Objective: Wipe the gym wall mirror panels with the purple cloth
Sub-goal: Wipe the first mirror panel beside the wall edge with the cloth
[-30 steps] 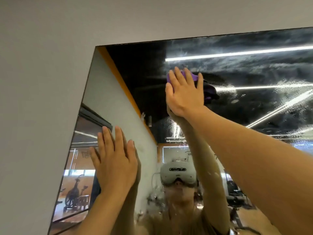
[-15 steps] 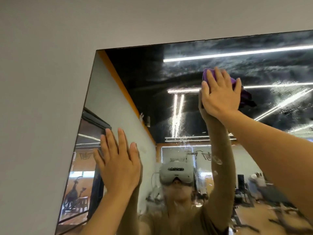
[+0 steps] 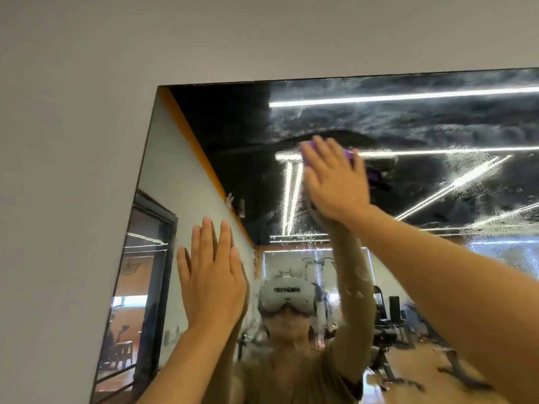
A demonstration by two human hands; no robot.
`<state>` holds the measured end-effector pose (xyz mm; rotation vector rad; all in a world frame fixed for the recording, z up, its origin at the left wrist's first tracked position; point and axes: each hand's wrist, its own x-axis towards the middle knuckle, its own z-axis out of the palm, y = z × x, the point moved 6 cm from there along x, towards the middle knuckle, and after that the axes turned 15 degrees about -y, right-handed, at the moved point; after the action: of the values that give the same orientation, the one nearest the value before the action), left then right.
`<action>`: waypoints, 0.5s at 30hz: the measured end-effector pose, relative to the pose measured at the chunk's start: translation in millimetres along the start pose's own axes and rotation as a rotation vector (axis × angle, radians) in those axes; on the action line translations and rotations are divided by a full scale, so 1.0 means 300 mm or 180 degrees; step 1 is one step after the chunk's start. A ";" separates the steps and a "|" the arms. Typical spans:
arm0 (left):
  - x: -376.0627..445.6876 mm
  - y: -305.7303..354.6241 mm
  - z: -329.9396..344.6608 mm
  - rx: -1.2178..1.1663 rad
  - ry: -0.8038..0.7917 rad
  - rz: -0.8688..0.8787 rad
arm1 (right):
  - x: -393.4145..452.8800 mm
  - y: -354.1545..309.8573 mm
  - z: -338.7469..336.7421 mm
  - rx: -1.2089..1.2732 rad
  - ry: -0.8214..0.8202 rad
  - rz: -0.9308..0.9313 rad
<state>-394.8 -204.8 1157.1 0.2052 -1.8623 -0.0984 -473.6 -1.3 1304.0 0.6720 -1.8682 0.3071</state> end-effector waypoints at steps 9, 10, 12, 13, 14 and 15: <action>-0.007 0.034 0.024 0.0312 0.0051 -0.0304 | -0.060 0.265 -0.035 0.0426 0.0112 0.0909; -0.007 0.045 0.024 0.0290 0.0097 -0.0400 | -0.050 0.221 -0.029 0.0353 0.0133 0.0762; -0.011 0.076 0.030 0.0212 0.0180 -0.0560 | -0.042 0.106 -0.010 0.0152 0.0139 0.0170; -0.012 0.093 0.034 0.0155 0.0185 -0.0629 | -0.044 0.053 0.001 0.0062 0.0104 -0.0150; -0.012 0.107 0.042 0.0069 0.0169 -0.0698 | -0.047 0.017 0.012 -0.0005 0.0055 -0.0407; -0.010 0.119 0.048 -0.0015 0.0175 -0.0743 | -0.051 0.000 0.018 -0.0046 0.0011 -0.0595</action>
<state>-410.8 -169.6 1156.1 0.4179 -1.7775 -0.2553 -473.8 0.5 1287.9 0.8290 -1.7875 0.1732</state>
